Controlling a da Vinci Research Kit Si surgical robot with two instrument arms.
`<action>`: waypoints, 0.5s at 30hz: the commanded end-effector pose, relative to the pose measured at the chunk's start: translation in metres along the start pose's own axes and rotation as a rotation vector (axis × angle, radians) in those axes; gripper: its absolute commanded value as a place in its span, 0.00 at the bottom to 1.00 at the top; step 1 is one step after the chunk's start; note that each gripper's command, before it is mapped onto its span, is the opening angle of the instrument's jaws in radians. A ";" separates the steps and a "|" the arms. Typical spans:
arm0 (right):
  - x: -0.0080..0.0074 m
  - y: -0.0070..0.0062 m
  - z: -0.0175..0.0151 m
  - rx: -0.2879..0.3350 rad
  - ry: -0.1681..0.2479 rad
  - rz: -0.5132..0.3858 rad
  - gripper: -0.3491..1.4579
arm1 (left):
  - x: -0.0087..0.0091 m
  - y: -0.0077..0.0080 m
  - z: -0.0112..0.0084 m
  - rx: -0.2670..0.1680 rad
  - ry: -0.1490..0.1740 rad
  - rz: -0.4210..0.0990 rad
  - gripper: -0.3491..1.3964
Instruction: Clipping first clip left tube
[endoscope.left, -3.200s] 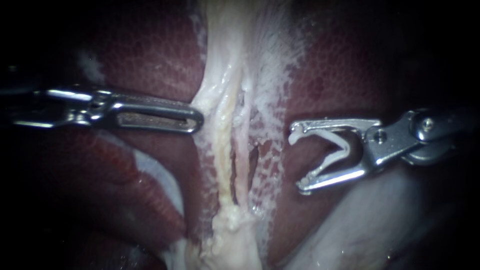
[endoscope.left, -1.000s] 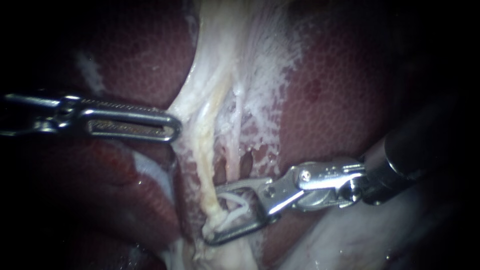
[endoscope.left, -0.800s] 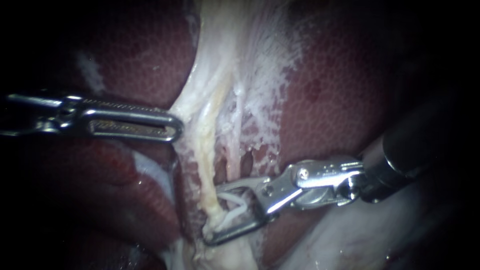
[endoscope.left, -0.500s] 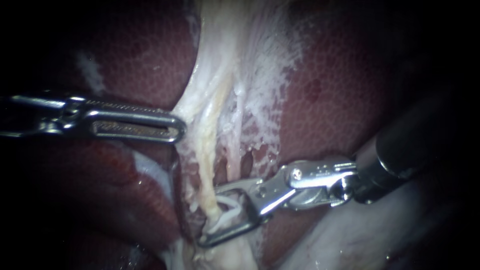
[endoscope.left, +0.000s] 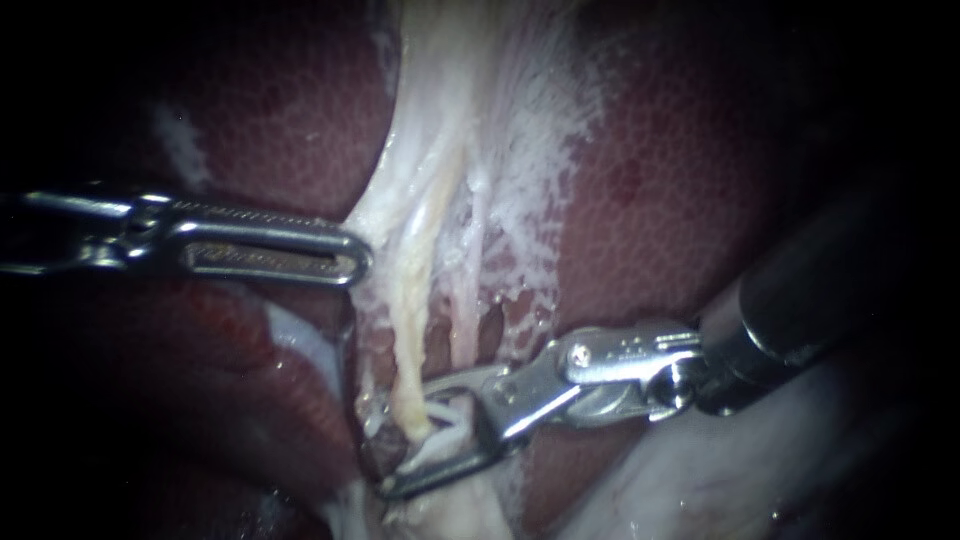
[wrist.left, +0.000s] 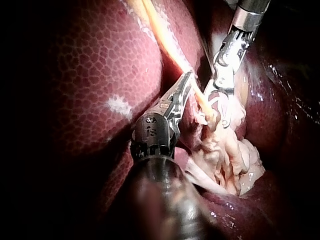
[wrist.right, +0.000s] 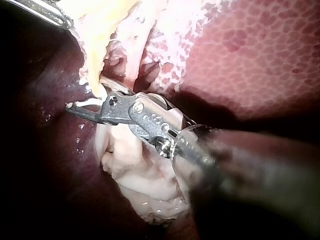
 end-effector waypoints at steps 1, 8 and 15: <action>0.0000 0.0000 0.0000 -0.001 0.000 0.001 0.40 | 0.0000 0.0000 0.0000 0.000 0.000 0.000 0.00; -0.0003 0.0003 -0.0003 0.000 0.000 0.024 0.28 | 0.0000 0.0000 0.0000 0.000 0.000 0.000 0.00; -0.0009 0.0013 -0.0010 0.002 0.002 0.088 0.00 | 0.0000 0.0001 0.0000 0.001 0.000 0.001 0.00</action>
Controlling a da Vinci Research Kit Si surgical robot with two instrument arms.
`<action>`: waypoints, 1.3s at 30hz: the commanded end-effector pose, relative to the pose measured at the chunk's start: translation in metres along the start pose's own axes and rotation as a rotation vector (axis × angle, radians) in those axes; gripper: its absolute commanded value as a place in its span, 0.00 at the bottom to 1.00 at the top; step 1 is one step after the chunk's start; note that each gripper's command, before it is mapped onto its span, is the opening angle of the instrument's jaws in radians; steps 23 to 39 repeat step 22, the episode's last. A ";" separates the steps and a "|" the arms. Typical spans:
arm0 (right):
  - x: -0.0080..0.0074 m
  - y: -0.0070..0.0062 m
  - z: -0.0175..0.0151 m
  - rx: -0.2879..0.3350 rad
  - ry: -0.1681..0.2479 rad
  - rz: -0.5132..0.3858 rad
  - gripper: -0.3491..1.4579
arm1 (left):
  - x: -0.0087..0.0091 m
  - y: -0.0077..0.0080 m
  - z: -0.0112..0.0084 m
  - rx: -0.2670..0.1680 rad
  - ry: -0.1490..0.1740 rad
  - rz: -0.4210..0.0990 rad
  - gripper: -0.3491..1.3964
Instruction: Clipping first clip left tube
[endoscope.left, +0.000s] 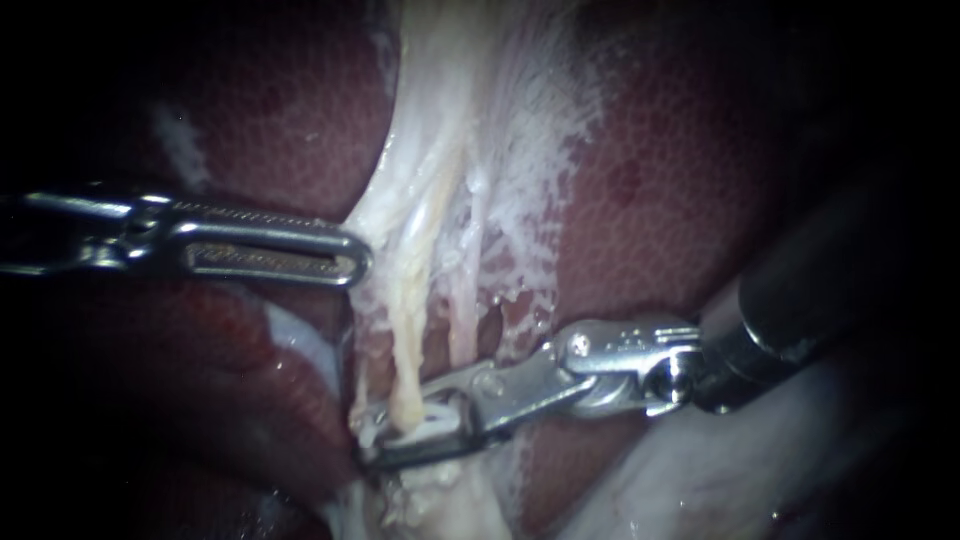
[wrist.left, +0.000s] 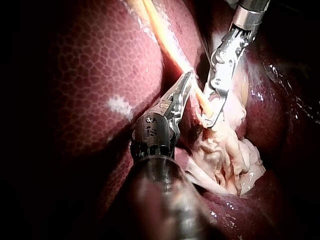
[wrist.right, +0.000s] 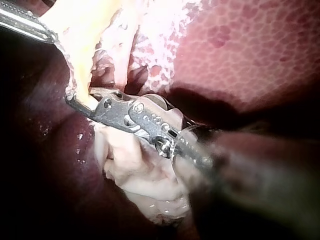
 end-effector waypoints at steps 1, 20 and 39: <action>-0.0003 0.0002 -0.0003 0.002 0.000 0.008 0.00 | 0.0000 0.0000 0.0000 0.001 0.000 0.000 0.00; -0.0003 0.0002 -0.0007 0.006 0.003 0.037 0.00 | 0.0000 0.0000 -0.0001 0.001 0.000 0.000 0.00; -0.0003 0.0002 -0.0007 0.006 0.003 0.037 0.00 | 0.0000 0.0000 0.0000 0.001 0.000 0.000 0.00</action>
